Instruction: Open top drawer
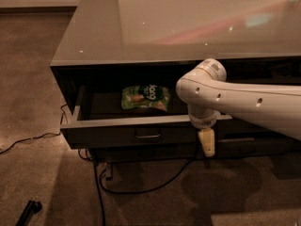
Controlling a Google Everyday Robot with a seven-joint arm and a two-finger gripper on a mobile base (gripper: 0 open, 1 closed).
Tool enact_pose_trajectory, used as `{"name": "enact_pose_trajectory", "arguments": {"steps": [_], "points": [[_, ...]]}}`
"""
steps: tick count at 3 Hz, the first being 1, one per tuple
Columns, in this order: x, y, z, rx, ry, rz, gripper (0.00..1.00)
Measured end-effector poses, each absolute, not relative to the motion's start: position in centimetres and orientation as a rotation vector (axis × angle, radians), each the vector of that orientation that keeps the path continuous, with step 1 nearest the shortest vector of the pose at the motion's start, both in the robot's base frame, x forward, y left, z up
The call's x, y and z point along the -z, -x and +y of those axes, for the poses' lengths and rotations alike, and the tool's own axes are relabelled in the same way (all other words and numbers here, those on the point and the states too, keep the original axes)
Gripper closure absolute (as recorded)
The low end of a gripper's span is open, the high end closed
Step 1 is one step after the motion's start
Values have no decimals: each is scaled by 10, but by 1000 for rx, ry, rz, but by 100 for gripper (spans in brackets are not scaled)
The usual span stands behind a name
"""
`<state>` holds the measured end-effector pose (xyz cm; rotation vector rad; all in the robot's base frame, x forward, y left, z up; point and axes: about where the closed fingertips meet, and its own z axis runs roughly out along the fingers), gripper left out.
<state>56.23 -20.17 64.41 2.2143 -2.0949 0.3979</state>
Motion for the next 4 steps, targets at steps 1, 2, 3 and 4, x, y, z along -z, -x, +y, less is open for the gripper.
{"name": "enact_pose_trajectory", "arguments": {"steps": [1, 2, 3, 4], "points": [[-643, -561, -202, -396, -2212, -2093, 0], [-639, -556, -198, -403, -2221, -2072, 0], [-640, -540, -198, -453, -2210, -2054, 19], [-647, -517, -201, -519, -2184, -2052, 42]]}}
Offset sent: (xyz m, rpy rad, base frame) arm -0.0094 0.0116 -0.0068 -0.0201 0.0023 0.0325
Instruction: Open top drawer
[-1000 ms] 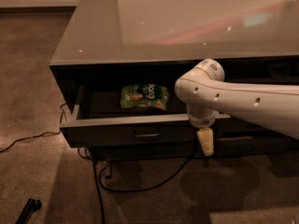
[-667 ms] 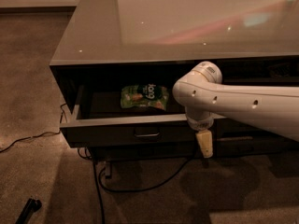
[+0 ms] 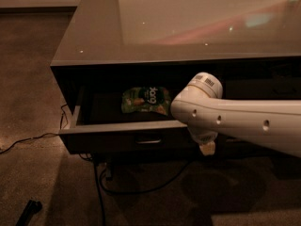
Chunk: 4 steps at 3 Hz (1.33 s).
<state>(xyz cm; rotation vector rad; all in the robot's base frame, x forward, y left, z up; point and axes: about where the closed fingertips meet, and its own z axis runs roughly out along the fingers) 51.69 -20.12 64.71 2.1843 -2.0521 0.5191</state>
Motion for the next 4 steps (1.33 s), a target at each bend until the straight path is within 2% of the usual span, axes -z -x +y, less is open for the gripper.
{"name": "enact_pose_trajectory", "arguments": {"steps": [2, 3, 4], "points": [[-664, -497, -207, -561, -2158, -2064, 88], [-671, -497, -207, -561, -2158, -2064, 85], [-671, -497, -207, -561, -2158, -2064, 62]]}}
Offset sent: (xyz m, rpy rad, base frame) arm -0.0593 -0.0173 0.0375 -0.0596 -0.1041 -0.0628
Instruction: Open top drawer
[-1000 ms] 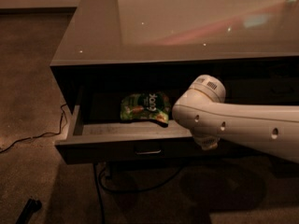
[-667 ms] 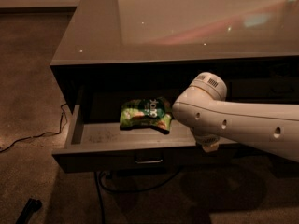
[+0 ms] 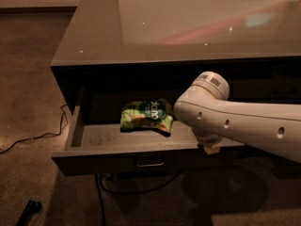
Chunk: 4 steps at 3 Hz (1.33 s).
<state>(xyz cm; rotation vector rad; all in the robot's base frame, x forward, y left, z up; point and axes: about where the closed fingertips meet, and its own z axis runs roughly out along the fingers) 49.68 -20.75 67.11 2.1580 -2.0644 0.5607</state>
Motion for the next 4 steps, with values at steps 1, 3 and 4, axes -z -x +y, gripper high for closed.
{"name": "enact_pose_trajectory", "arguments": {"steps": [1, 3, 4], "points": [[-671, -497, -207, -561, -2158, -2064, 39], [-671, -497, -208, -561, -2158, -2064, 0], [-671, -497, -208, -561, -2158, -2064, 0]]}}
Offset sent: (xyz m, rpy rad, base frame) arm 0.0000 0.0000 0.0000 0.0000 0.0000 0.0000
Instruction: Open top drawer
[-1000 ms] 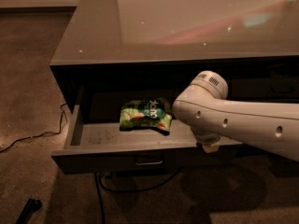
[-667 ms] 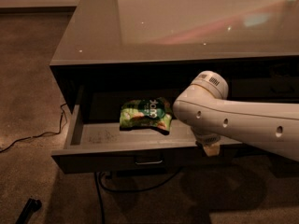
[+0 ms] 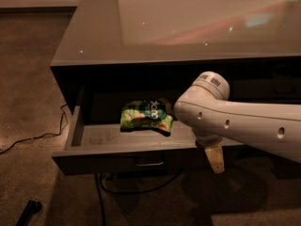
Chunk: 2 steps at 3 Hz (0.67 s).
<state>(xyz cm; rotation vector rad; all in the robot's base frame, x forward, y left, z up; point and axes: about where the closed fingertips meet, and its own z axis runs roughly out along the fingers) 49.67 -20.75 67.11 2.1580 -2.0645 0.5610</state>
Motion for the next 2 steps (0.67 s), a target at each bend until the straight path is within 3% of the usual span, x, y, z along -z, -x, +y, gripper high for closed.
{"name": "enact_pose_trajectory", "arguments": {"steps": [2], "points": [[-698, -502, -208, -711, -2188, -2076, 0]]}}
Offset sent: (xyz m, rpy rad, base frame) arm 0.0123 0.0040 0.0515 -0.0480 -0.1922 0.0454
